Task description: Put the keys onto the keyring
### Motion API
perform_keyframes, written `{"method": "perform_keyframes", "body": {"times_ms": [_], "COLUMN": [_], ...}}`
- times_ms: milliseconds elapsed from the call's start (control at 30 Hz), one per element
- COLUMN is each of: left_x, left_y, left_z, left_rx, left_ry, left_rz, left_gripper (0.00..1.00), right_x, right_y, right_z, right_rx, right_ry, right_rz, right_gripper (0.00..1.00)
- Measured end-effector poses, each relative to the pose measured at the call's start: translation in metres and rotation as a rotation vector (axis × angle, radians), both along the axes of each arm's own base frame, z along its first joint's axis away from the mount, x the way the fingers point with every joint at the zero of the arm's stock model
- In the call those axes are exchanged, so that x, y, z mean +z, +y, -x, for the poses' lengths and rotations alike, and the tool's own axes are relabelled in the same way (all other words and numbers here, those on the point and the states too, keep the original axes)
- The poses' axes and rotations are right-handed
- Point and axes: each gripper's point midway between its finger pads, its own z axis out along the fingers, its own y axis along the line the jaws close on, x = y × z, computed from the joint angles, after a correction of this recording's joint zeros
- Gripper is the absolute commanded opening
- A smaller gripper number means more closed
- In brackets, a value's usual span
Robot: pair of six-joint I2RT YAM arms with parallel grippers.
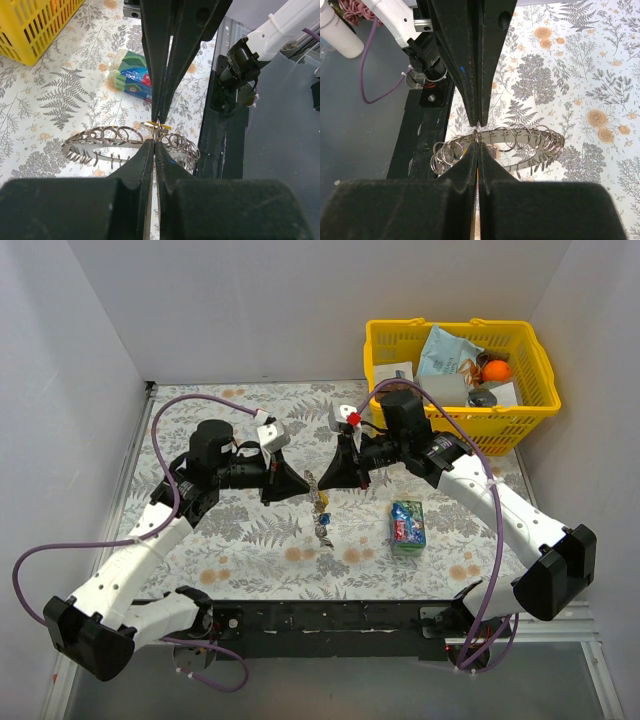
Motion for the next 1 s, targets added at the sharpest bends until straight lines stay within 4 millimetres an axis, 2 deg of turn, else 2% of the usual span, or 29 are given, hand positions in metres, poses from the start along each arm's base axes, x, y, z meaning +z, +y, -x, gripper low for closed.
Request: {"method": "perform_keyframes", "body": {"times_ms": [533,633,667,733,767,867,1000], "left_x": [0.023,0.026,0.027,0.031,0.033,0.038,0.038], "left_y": [0.004,0.005,0.005,0.006,0.006,0.005,0.003], "left_z": [0.009,0.012,0.013,0.014,0.015,0.015,0.016], "left_rx": [0.006,0.01,0.01,0.012,0.011,0.008,-0.001], "left_ry": [-0.079,-0.095,-0.102,-0.118,-0.127,-0.146,-0.15], "left_rz": [0.059,0.079,0.086,0.103,0.111,0.134,0.155], "left_gripper": [0.0,0.0,0.0,0.0,0.0,0.0,0.0], "right_x": [-0.003,-0.004,-0.005,-0.006,-0.005,0.007,0.037], "right_y": [0.0,-0.001,-0.002,-0.005,-0.006,-0.013,-0.021], "right_z": [0.003,0.004,0.004,0.006,0.006,0.01,0.019], "right_rx": [0.018,0.013,0.009,-0.006,-0.014,-0.05,-0.07], "right_ry": [0.007,0.005,0.005,-0.002,-0.012,-0.07,-0.17], "right_rz": [-0.005,-0.003,-0.002,-0.004,-0.009,-0.05,-0.143], "right_gripper": [0.01,0.23,0.37,0.5,0.6,0.72,0.77]}}
